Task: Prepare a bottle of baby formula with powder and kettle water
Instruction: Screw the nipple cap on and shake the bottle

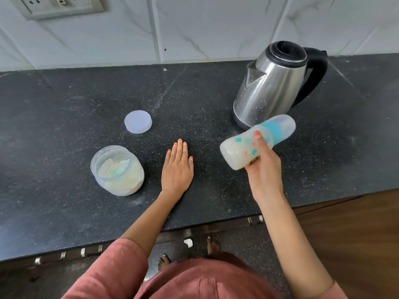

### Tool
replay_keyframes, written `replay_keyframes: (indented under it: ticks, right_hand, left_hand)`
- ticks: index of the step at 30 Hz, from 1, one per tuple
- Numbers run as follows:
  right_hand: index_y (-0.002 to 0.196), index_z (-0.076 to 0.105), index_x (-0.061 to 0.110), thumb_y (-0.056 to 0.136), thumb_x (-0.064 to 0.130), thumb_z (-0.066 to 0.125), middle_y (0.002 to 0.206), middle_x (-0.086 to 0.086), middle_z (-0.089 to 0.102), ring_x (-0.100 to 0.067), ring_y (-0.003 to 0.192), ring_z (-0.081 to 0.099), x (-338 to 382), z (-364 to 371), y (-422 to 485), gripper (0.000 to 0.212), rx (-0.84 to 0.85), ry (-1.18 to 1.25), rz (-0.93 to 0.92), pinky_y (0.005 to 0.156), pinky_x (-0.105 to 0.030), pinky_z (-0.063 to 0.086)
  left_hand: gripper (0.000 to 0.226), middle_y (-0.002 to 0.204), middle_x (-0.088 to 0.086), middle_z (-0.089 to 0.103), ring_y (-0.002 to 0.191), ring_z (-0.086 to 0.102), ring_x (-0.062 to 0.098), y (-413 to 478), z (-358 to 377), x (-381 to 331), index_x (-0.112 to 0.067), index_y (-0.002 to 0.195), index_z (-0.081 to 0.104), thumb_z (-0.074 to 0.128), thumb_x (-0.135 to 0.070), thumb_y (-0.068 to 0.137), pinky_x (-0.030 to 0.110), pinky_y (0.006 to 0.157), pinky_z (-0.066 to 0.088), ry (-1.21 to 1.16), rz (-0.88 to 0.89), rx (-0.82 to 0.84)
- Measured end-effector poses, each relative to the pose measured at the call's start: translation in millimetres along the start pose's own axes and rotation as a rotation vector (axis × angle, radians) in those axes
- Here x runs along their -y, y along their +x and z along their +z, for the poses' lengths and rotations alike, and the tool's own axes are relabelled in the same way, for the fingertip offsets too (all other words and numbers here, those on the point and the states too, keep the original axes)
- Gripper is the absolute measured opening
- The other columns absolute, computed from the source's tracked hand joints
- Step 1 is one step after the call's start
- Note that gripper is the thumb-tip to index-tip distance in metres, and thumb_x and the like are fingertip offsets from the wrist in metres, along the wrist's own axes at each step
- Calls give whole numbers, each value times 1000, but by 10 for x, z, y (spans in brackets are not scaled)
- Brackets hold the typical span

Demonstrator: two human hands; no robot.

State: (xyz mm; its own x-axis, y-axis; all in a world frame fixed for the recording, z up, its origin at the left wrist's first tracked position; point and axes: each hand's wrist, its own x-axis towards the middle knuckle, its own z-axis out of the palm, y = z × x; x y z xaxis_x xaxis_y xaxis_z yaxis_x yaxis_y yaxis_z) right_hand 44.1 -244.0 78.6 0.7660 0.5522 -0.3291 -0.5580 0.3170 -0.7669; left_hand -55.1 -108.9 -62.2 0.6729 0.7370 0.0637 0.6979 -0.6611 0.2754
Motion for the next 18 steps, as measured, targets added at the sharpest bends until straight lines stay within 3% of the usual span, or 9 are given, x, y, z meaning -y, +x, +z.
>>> replay_keyframes:
  ticks: [2,6,8,12,15,18]
  right_hand:
    - [94,60,19,86,15,56,91,5,67,-6,81,66,-35,23,-31,9,12,-52,5,75,-26,55]
    - [79,65,17,69,12,68,70,7,70,-7,71,64,-112,-14,-207,12,260,-519,90,68,-23,52]
    - [80,65,18,61,21,68,69,9,71,-6,71,65,-67,-14,-177,20,247,-440,64,69,-23,53]
    - [92,61,19,82,18,59,85,7,69,-4,79,67,-37,39,-25,10,20,-38,19,73,-26,56]
    - [88,63,19,82,11,60,80,7,70,-4,74,67,-122,48,-137,9,137,-291,47,69,-22,55]
    - [79,64,18,70,8,69,67,10,71,-1,67,65,-132,-1,-225,14,276,-530,53,67,-19,54]
  left_hand:
    - [51,156,10,8,144,6,21,1,4,0,-5,146,11,21,-28,101,33,116,1,7,-1,1]
    - [52,156,10,7,144,5,21,7,17,10,-5,146,10,21,-28,101,33,116,1,21,-3,18]
    - [52,156,10,7,144,6,21,3,8,6,-5,146,10,21,-28,101,33,116,2,15,-4,16]
    - [52,156,10,7,144,5,21,2,-12,-3,-6,146,11,20,-29,101,33,116,1,8,-1,11]
    - [52,156,10,5,144,4,21,10,-6,1,-6,146,9,19,-29,101,33,116,1,15,1,26]
    - [52,156,10,7,144,5,21,7,0,6,-6,146,10,20,-28,101,33,116,1,19,-1,18]
